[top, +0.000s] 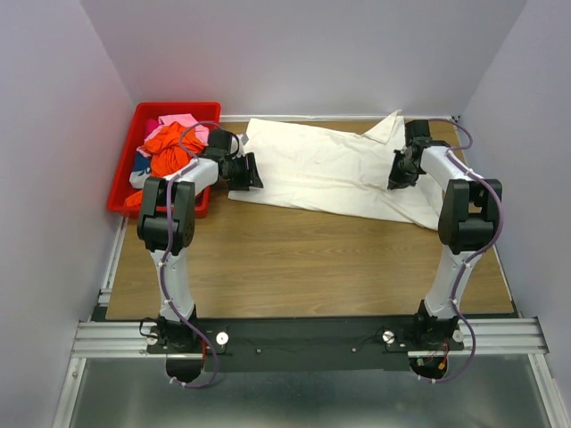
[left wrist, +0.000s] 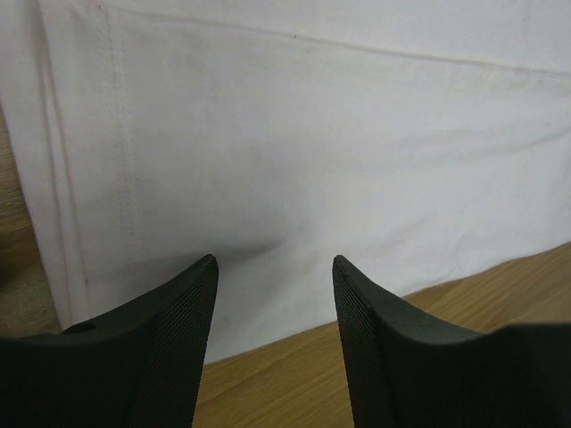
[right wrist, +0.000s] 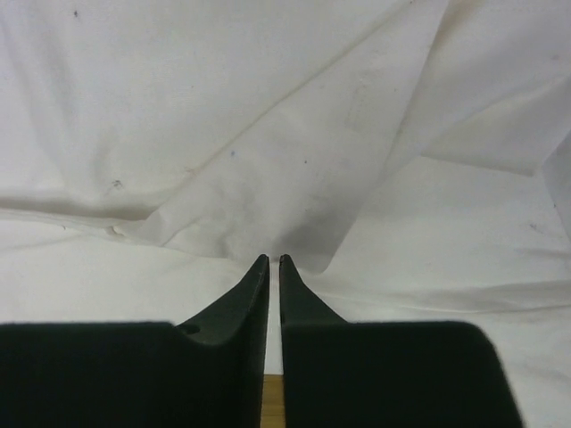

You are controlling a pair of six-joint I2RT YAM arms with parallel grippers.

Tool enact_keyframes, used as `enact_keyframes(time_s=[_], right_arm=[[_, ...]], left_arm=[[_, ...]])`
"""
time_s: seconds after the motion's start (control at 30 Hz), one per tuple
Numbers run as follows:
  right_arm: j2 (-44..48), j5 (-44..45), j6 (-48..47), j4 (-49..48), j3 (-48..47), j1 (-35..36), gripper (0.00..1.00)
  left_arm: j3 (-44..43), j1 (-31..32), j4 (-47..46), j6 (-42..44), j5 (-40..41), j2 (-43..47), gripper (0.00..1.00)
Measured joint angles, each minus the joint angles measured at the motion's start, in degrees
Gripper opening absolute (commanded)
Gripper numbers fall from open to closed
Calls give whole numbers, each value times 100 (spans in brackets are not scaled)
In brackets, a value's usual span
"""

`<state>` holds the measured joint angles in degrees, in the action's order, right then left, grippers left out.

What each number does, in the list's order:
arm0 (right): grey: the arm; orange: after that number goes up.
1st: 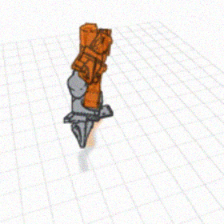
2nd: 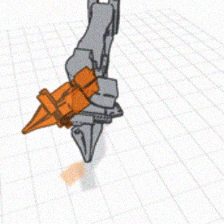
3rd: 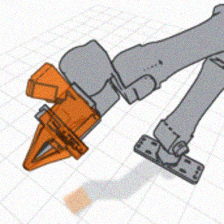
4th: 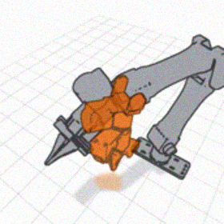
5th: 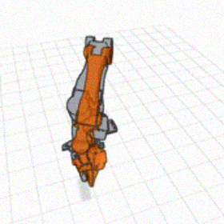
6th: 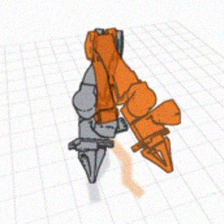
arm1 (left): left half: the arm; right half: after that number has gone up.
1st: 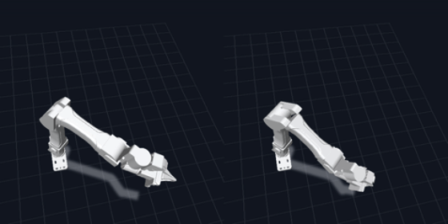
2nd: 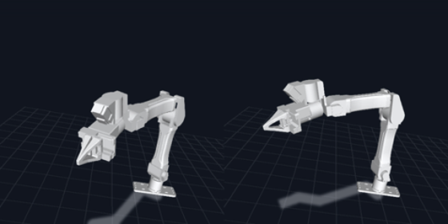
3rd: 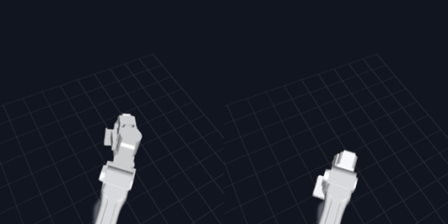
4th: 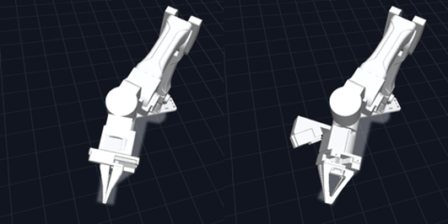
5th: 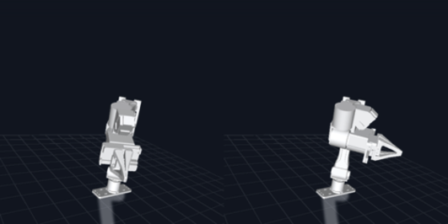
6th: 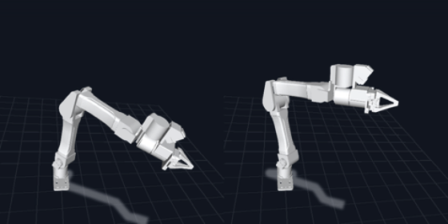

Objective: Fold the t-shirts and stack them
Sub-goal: Fold the tshirt

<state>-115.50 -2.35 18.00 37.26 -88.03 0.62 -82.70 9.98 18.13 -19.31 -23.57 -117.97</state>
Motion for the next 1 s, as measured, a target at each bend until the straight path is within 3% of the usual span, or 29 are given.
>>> enact_keyframes(time_s=[0.17,0.4,0.57,0.87,1.0], right_arm=[[0,-9,-15,-9,13,0,34],[11,15,-31,-22,243,0,37],[0,35,-24,-26,238,0,44],[-129,234,-70,-31,227,0,45],[-216,282,-111,-42,201,0,41]], left_arm=[[35,0,-2,20,35,0,62],[35,0,-4,22,44,0,62],[37,0,-4,28,46,0,62],[116,0,0,66,59,76,62],[122,0,2,72,83,83,61]])
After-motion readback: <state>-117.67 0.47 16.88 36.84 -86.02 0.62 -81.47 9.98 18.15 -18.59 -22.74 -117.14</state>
